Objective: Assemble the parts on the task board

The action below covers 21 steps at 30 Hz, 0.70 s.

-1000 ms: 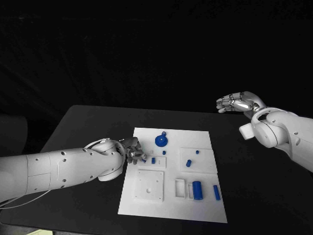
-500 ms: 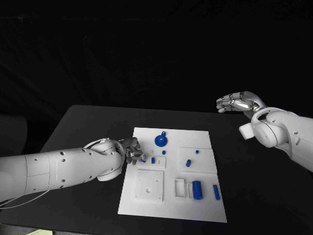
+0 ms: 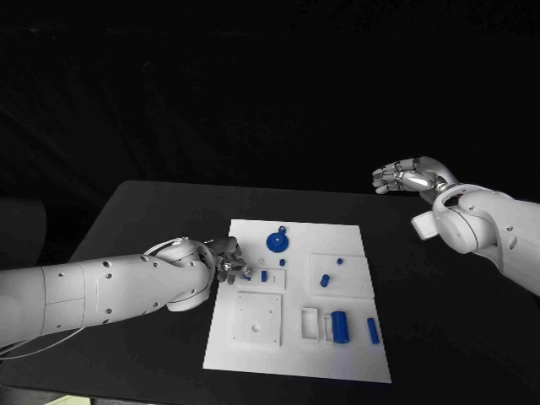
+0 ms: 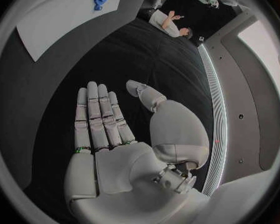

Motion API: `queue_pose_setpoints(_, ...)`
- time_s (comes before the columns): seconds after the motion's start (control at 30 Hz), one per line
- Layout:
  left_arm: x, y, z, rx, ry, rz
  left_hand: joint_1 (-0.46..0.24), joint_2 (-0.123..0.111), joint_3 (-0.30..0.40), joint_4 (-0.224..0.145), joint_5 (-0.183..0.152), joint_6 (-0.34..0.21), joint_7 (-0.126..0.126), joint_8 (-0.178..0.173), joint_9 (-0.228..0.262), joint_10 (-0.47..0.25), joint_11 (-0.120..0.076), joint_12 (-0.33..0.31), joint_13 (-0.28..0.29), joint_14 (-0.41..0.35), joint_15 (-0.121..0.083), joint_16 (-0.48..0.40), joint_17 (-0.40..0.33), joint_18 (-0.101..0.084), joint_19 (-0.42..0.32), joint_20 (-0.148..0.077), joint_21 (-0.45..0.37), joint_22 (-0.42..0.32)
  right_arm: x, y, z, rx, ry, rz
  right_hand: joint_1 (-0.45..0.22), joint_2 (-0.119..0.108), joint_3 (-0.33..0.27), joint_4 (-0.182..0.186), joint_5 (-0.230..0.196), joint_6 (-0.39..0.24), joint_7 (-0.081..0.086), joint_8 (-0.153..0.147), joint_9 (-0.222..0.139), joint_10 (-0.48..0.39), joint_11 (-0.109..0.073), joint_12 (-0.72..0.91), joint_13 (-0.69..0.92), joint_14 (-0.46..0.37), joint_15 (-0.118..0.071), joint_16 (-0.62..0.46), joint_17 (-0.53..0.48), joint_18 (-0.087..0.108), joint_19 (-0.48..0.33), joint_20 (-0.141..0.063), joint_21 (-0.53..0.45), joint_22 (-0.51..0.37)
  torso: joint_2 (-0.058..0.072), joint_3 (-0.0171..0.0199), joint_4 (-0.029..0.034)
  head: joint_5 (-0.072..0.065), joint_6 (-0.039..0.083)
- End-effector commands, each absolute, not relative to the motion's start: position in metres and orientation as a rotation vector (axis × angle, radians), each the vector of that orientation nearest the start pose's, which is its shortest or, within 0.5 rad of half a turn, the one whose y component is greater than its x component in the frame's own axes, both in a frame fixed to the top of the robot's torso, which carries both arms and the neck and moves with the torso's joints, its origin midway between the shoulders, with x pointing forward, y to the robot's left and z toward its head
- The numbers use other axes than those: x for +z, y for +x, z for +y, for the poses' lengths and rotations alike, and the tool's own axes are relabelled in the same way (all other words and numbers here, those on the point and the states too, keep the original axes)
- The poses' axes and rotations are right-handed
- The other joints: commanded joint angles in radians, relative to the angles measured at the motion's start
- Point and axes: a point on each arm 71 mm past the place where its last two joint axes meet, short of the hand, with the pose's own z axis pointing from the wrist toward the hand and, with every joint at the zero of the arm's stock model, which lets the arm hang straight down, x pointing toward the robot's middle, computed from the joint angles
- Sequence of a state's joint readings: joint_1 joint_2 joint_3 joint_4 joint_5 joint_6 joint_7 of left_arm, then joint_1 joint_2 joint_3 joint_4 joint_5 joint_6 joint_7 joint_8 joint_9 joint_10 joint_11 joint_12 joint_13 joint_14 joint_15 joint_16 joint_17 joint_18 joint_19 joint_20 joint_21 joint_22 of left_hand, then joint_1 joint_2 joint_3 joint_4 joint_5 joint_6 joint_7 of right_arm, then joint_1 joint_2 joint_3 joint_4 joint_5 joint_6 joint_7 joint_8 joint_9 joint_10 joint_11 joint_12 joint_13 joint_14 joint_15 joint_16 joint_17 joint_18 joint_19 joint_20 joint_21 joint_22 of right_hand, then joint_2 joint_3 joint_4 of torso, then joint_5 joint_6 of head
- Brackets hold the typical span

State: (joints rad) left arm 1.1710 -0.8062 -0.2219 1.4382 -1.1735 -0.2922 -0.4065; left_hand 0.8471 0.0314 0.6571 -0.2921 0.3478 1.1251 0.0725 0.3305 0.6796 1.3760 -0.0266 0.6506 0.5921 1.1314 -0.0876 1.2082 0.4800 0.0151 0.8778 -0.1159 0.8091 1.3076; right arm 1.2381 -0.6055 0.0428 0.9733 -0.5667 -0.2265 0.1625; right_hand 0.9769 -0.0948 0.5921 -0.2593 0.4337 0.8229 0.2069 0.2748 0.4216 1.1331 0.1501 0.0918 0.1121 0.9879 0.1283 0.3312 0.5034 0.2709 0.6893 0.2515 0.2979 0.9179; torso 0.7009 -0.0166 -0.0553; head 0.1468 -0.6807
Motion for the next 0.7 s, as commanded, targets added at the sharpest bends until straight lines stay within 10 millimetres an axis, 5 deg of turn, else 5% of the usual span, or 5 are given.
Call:
queue_pose_setpoints(0.03,-0.2864,0.4641,0.2342,-0.343,-0.244,2.095,0.014,0.001,0.006,-0.002,0.007,0.050,-0.041,0.005,0.001,0.047,-0.044,0.002,0.002,0.015,-0.020,0.007,0.001,-0.002,0.007,-0.086,0.004,0.022,-0.1693,0.5878,-0.2486,1.047,0.700,1.556,0.004,-0.004,-0.007,0.001,0.007,-0.008,0.000,0.006,-0.001,0.006,-0.002,-0.005,-0.001,-0.006,0.003,-0.004,0.000,-0.009,-0.008,-0.002,-0.004,0.001,0.000,0.0003,0.0000,0.000,-0.001)
queue_pose_setpoints(0.7,-0.2885,0.4626,0.2332,-0.341,-0.225,2.123,0.018,-0.003,0.007,-0.002,0.014,0.052,-0.042,0.005,0.000,0.048,-0.046,0.005,0.007,0.015,-0.020,0.010,0.004,-0.002,0.007,-0.087,0.007,0.022,-0.1694,0.5879,-0.2481,1.048,0.700,1.558,0.004,-0.004,-0.007,0.002,0.007,-0.008,0.000,0.006,-0.002,0.007,-0.002,-0.006,-0.002,-0.006,0.003,-0.005,0.000,-0.009,-0.008,-0.001,-0.004,0.002,0.001,0.0006,0.0001,0.000,-0.009)
